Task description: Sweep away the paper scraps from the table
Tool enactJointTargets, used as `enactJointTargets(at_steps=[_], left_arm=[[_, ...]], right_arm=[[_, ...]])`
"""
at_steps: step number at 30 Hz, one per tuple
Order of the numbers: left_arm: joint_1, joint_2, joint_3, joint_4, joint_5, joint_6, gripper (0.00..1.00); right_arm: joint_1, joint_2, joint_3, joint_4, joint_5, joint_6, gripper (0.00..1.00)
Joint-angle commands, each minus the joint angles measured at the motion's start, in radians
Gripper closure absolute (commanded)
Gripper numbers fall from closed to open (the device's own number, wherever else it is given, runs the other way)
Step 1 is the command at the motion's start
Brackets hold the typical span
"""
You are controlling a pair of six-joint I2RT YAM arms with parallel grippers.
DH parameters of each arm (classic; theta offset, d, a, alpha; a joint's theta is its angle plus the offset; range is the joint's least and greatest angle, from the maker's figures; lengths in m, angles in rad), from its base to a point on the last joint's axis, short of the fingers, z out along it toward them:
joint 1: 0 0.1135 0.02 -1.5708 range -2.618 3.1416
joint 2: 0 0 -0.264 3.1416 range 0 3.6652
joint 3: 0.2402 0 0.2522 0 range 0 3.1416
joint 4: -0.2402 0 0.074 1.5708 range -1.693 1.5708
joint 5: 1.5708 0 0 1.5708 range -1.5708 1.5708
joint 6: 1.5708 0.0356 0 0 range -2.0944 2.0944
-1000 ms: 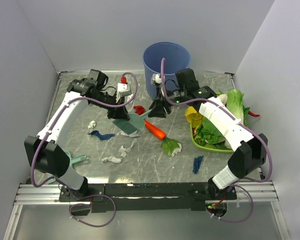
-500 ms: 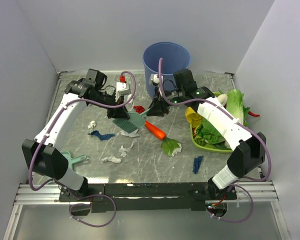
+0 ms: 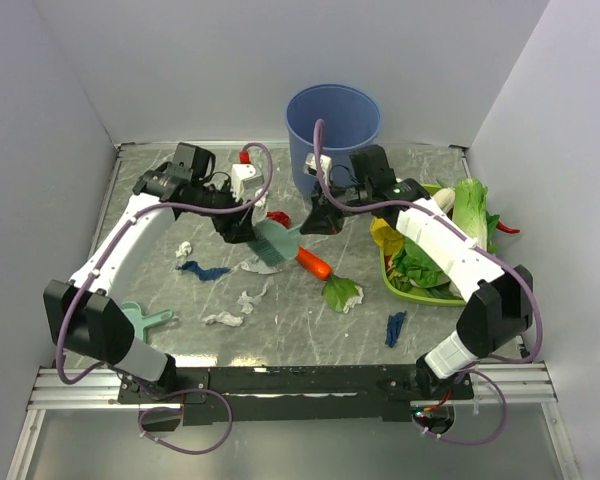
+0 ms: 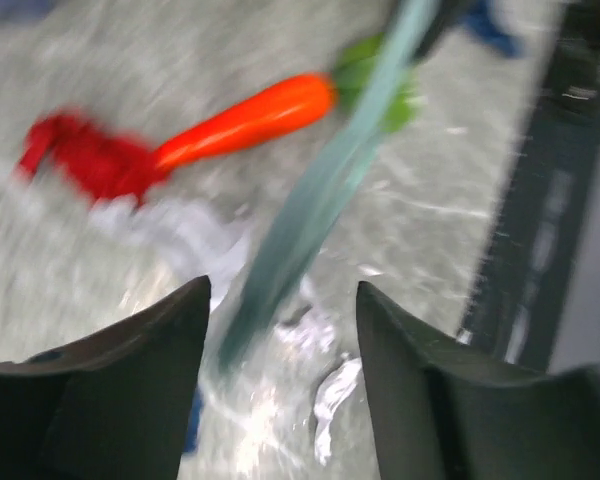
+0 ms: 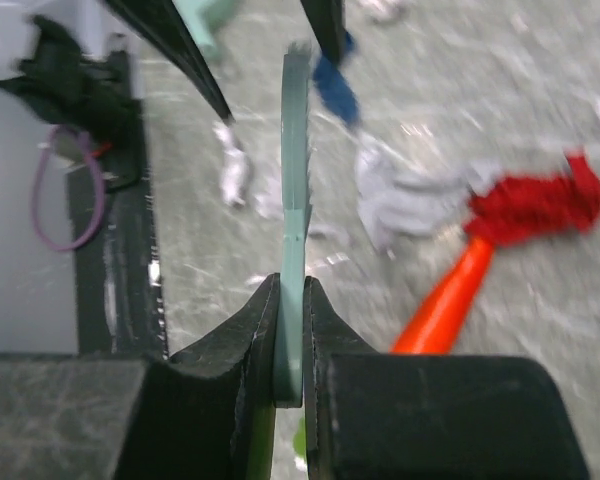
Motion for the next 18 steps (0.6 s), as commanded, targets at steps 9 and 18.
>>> enactJointTargets(at_steps=[9,18], left_arm=[[0.104,-0.214,-0.194,-0.127,-0.754,-0.049,0.27],[0.232,-0.206,-0.522,-0.161,-1.127,-0.205,0.23]], right_arm=[[-0.058,-0.363,-0.220,-0.045,0.312,0.020,1.00],[-0.061,-0.357,-0.249,-0.010,0.303,0.035,1.00]])
